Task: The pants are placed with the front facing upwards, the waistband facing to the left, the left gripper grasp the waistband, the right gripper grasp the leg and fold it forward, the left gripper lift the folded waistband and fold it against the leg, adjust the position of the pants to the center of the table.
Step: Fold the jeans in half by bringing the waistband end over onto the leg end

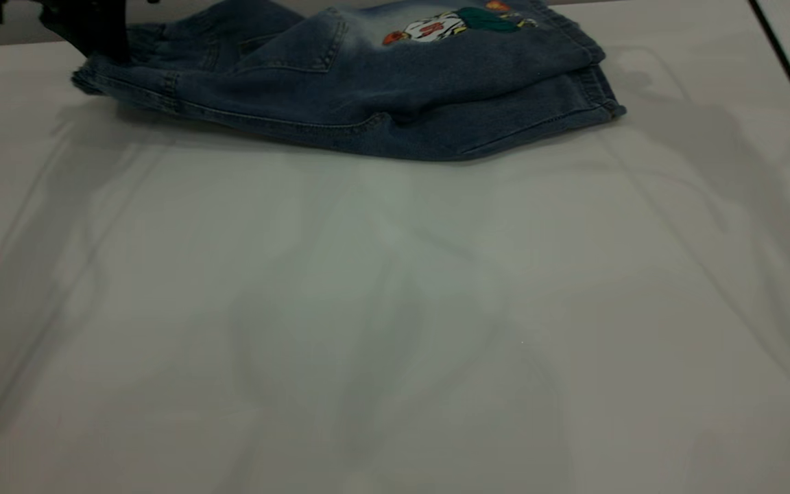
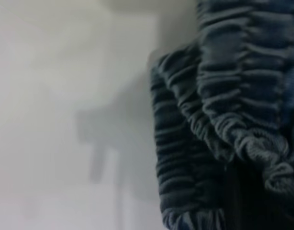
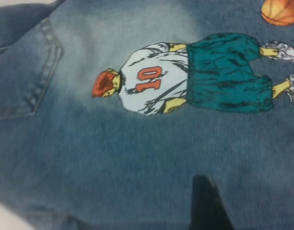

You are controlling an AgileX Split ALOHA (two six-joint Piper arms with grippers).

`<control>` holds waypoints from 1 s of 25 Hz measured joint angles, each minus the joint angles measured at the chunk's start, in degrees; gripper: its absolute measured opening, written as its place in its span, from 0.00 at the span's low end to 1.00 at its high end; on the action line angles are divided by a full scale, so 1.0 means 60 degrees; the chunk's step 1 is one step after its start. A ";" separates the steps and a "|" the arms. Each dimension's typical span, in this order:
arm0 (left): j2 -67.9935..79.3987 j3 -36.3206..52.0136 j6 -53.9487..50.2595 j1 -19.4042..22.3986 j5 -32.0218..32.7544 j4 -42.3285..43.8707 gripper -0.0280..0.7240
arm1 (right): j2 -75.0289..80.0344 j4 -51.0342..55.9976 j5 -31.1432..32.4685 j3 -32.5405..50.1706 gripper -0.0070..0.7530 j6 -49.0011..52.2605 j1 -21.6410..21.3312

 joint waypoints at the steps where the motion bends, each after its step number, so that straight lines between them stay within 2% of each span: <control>1: -0.0088 0.0000 0.0065 0.0000 0.0193 0.0000 0.21 | 0.0038 0.0013 -0.0020 -0.0050 0.46 0.0000 0.0072; 6: -0.0539 -0.0017 0.0316 -0.0151 0.0358 -0.0012 0.21 | 0.0048 0.0056 -0.0334 -0.0058 0.46 0.0017 0.0529; 15: -0.0677 -0.0030 0.0740 -0.1164 0.0328 -0.0210 0.21 | 0.0520 0.0056 -0.0677 -0.0058 0.46 0.0015 0.1512; 20: -0.0683 -0.0248 0.0785 -0.1609 0.0335 -0.0260 0.21 | 0.0898 0.0165 -0.0785 -0.0058 0.46 0.0034 0.1664; 25: -0.0757 -0.1078 0.0785 -0.1946 0.0354 -0.0333 0.21 | 0.1202 0.0165 -0.0757 -0.0058 0.46 0.0042 0.1911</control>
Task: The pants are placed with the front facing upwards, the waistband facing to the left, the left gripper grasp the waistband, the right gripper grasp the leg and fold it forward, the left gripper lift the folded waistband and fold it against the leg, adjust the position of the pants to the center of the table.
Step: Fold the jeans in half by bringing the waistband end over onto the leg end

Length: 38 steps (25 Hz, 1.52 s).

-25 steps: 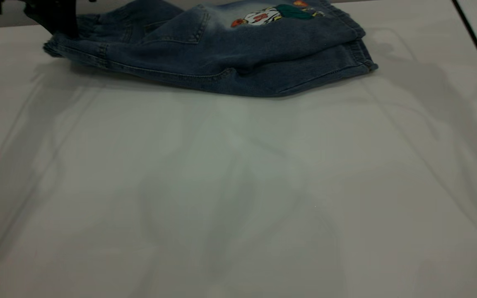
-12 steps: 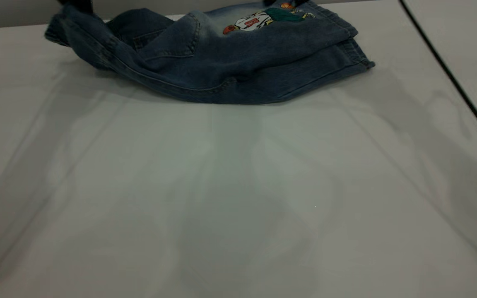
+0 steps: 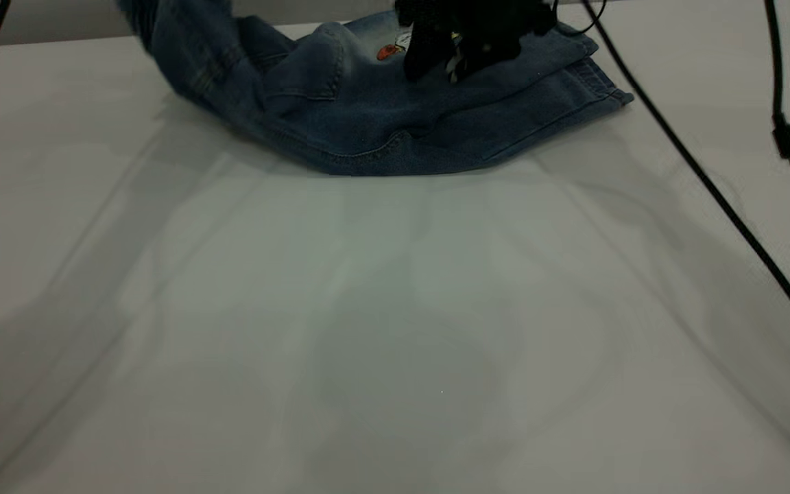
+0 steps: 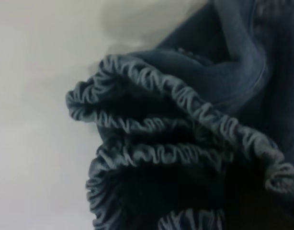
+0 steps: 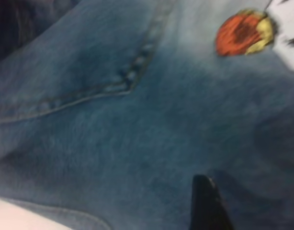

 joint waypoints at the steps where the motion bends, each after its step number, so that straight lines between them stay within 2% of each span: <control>1: -0.0008 -0.0230 0.0000 -0.0070 0.0000 -0.0056 0.21 | 0.0062 0.0000 0.0000 0.0000 0.46 0.0000 0.0021; 10: -0.0009 -0.1870 0.0235 -0.0331 0.0002 -0.0272 0.21 | 0.0334 0.0080 0.0390 0.0000 0.46 -0.0009 0.0600; 16: -0.0009 -0.1972 0.0308 -0.0350 -0.0007 -0.0412 0.21 | 0.0334 0.0241 0.0450 0.0000 0.46 -0.0009 0.1370; 20: -0.0009 -0.1972 0.0330 -0.0350 -0.0038 -0.0441 0.21 | 0.0334 0.0238 0.0811 -0.0319 0.46 -0.0019 0.1618; 26: -0.0009 -0.1972 0.0410 -0.0350 -0.0038 -0.0451 0.21 | 0.0334 -0.0639 0.2058 -0.1636 0.46 0.0211 0.1512; 32: -0.0009 -0.1972 0.0430 -0.0350 -0.0038 -0.0451 0.21 | 0.0325 -0.2183 0.3263 -0.2998 0.46 0.1108 0.1031; 38: -0.0009 -0.1972 0.0455 -0.0350 -0.0038 -0.0472 0.21 | 0.0420 -0.3955 0.3035 -0.3257 0.46 0.1917 0.0169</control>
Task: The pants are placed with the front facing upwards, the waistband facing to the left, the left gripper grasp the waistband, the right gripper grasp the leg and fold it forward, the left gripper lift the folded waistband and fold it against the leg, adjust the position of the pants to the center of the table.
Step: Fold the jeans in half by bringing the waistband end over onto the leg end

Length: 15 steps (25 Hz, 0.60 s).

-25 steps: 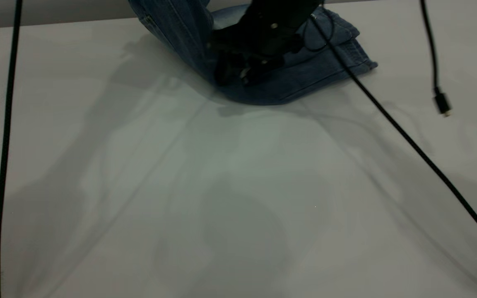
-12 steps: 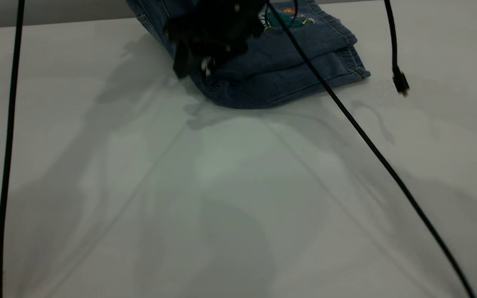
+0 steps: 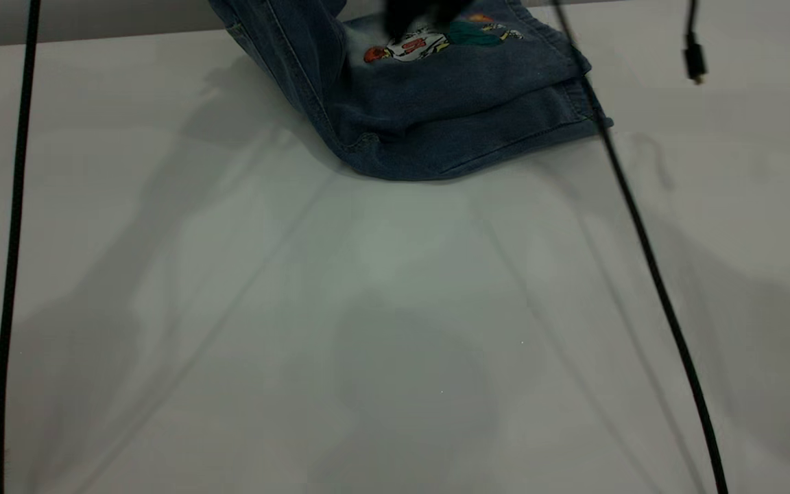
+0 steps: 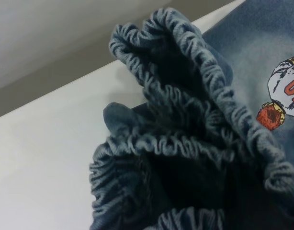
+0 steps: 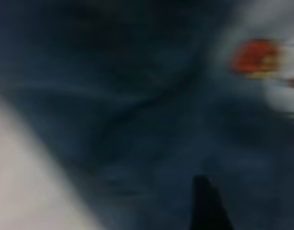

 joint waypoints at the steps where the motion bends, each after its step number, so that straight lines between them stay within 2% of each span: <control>1: 0.0000 0.0000 0.0030 -0.0012 0.0000 -0.0022 0.21 | 0.0060 -0.0169 -0.0122 0.0000 0.46 0.0106 -0.0198; 7: 0.0000 0.0000 0.0545 -0.0338 0.0000 -0.0250 0.21 | 0.0704 -0.0835 -0.0223 0.0017 0.46 0.0451 -0.1002; 15: 0.0000 0.0000 0.0894 -0.1053 -0.0005 -0.0259 0.21 | 0.1212 -0.1025 -0.0216 0.0017 0.46 0.0712 -0.0944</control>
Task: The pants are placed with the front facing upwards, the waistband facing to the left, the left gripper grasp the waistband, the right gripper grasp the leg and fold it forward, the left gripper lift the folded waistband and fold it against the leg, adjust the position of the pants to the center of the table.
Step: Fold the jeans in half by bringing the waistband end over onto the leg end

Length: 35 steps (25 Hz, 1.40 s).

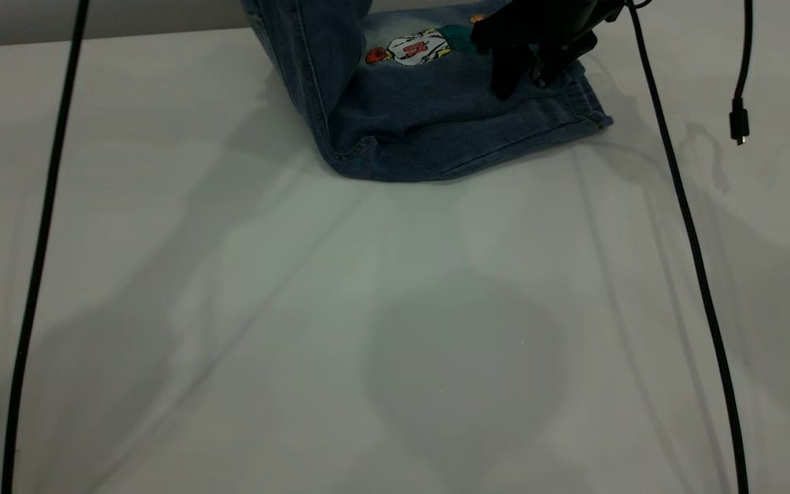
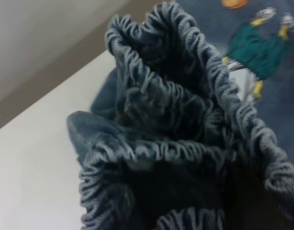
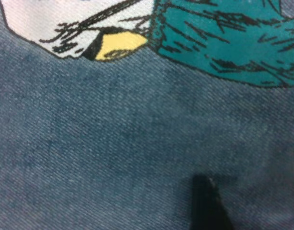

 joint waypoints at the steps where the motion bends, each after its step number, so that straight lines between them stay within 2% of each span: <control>1: 0.0000 0.0000 0.0098 -0.0096 0.0000 0.0000 0.21 | 0.0012 0.0009 0.0049 0.0000 0.46 0.0044 0.0015; 5: 0.0000 0.0000 0.0362 -0.0366 -0.0020 0.0035 0.21 | 0.0012 0.0212 0.0393 0.0000 0.46 0.0100 0.0243; 11: 0.0000 0.0000 0.0370 -0.0402 -0.0236 0.0037 0.21 | 0.0002 0.0264 0.0529 0.0000 0.46 0.0100 0.0791; 16: 0.0000 0.0000 0.0370 -0.0447 -0.0243 0.0015 0.21 | 0.0002 0.0309 0.0814 -0.0301 0.46 0.0210 0.0726; 23: 0.0000 0.0000 0.0574 -0.0458 -0.0268 -0.0977 0.21 | 0.0002 -0.0010 0.1697 -0.1730 0.46 0.0363 -0.0035; 28: 0.0000 0.0000 0.0827 -0.0467 -0.0256 -0.2069 0.21 | 0.0002 -0.0258 0.2094 -0.2724 0.46 0.0472 -0.0840; 35: 0.0224 0.0000 0.1418 -0.0471 -0.0748 -0.3713 0.21 | -0.0007 -0.0492 0.2640 -0.2854 0.46 0.0887 -0.2189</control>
